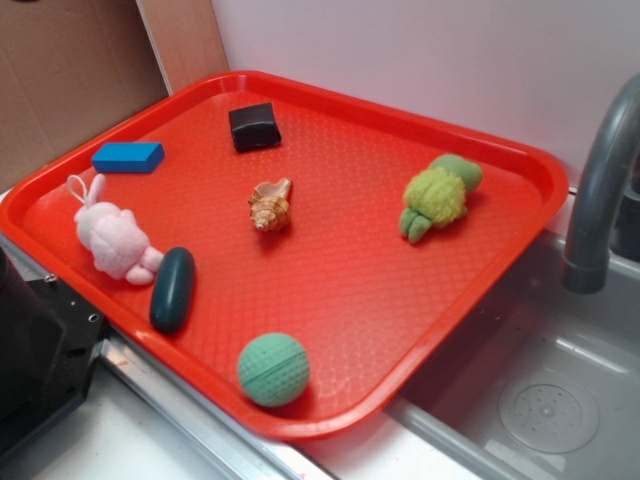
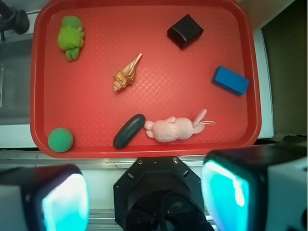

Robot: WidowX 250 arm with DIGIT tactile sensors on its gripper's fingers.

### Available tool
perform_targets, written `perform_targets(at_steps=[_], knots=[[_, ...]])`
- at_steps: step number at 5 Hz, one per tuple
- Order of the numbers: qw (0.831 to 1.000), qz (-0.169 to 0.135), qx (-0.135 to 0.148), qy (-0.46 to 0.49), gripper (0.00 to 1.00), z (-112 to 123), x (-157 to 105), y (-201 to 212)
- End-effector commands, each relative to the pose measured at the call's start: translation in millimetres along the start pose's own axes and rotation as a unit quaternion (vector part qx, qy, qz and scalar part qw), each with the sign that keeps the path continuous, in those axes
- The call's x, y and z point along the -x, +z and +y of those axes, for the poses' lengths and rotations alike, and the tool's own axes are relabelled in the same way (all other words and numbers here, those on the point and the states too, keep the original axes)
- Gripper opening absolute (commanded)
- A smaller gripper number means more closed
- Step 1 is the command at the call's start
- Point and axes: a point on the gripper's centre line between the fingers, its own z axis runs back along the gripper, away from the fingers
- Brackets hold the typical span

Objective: Grab the green animal.

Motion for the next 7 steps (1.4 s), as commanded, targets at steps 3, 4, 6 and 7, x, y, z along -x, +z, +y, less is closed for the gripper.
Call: perform_targets(at_steps=[3,4,6,7], knots=[[0.994,-0.059,-0.005,-0.092,1.0,-68.9,-95.6,-91.6],[0.997,-0.039,0.048,-0.053,1.0,-80.7,-104.4,-94.1],[0.997,-0.039,0.048,-0.053,1.0,-80.7,-104.4,-94.1],[0.997,-0.058,0.051,0.006,1.0,-88.8,-138.3,-130.7]])
